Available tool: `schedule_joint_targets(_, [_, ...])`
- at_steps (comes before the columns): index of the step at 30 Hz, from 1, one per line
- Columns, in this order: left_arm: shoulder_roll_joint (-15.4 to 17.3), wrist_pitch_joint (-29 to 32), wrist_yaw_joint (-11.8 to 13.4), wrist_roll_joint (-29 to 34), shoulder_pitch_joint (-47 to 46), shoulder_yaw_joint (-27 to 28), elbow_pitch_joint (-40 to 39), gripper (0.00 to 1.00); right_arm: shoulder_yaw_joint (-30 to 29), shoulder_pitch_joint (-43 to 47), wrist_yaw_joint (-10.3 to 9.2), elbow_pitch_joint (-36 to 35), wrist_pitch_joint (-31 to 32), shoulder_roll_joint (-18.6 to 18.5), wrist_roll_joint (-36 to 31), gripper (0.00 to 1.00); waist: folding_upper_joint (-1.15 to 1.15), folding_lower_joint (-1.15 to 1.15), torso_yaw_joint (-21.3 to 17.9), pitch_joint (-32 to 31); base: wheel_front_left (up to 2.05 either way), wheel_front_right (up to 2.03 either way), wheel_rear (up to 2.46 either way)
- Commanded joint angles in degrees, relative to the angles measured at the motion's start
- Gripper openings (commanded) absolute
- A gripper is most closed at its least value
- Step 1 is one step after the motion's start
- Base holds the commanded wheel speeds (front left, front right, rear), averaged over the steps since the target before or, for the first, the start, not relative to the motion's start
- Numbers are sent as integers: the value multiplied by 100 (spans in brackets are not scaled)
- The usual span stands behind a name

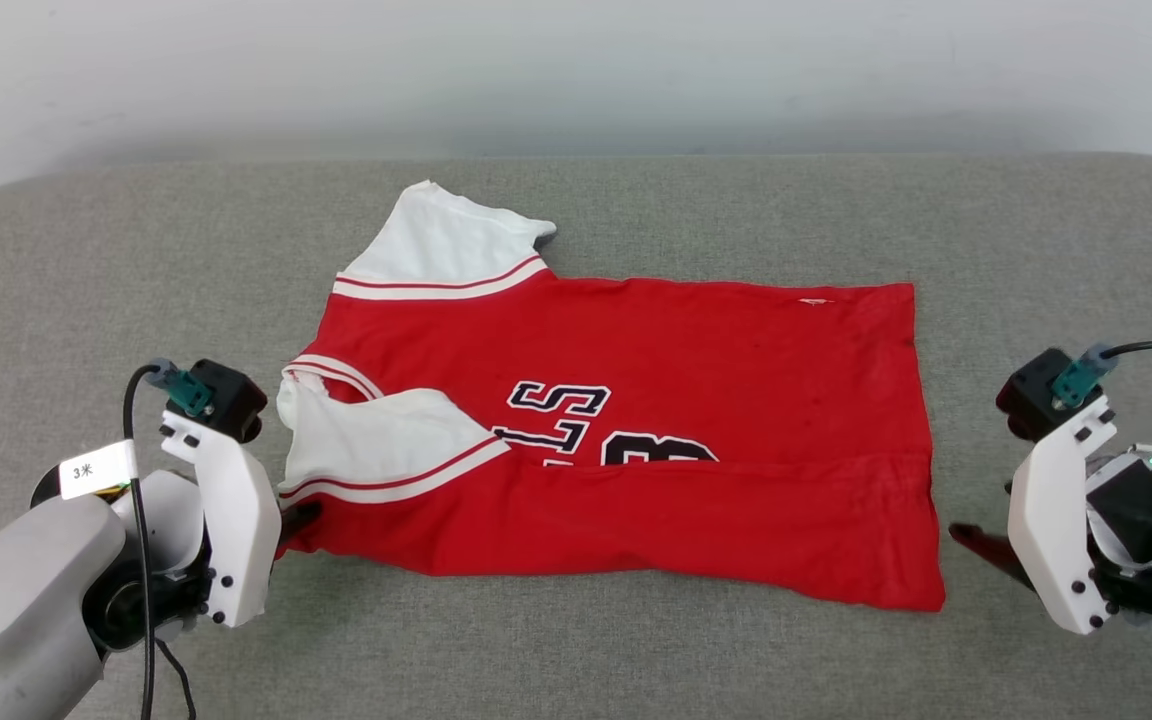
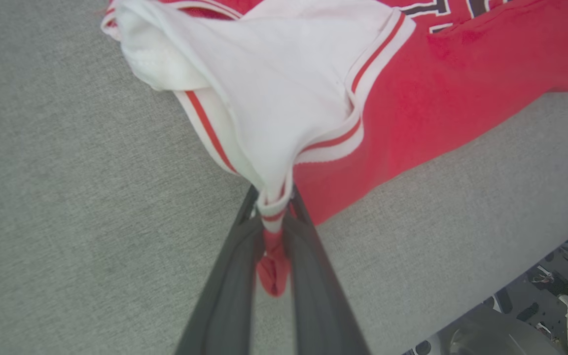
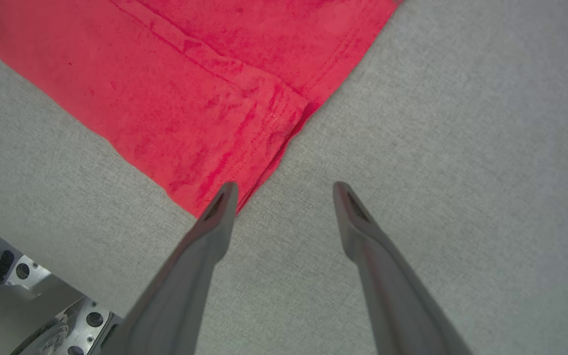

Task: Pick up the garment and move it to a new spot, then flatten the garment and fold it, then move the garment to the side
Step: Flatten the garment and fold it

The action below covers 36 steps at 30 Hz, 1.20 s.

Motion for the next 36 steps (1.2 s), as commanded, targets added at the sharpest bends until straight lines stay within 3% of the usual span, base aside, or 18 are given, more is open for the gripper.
schedule_joint_targets(1, [-6,-46,-4,25,-93,-6,-26,0,79,-90,-6,5,130,-39,68,100,0,0,20,28,0,0,0])
schedule_joint_targets(5, [-48,-93,-4,75,-166,-37,-83,0,280,-108,-6,268,396,77,146,100,0,0,73,133,0,0,0])
schedule_joint_targets(21, [-109,-295,-4,185,-331,-185,-45,0,1359,252,25,1504,121,863,207,100,0,0,244,455,0,0,0])
schedule_joint_targets(22, [-105,-311,-4,176,-320,-195,-29,0,1409,267,31,1497,62,872,240,95,0,0,239,452,0,0,0])
schedule_joint_targets(23, [-98,-334,-4,164,-295,-204,-10,0,1398,265,31,1503,-46,889,277,0,0,0,225,438,0,0,0])
schedule_joint_targets(30, [-54,-452,-4,26,-71,-276,101,0,971,-5,-5,1535,-760,793,502,0,0,0,131,148,0,0,0])
schedule_joint_targets(36, [110,-609,-4,-99,189,-295,28,0,828,82,-5,1243,-1152,490,600,0,0,0,88,-212,0,0,0])
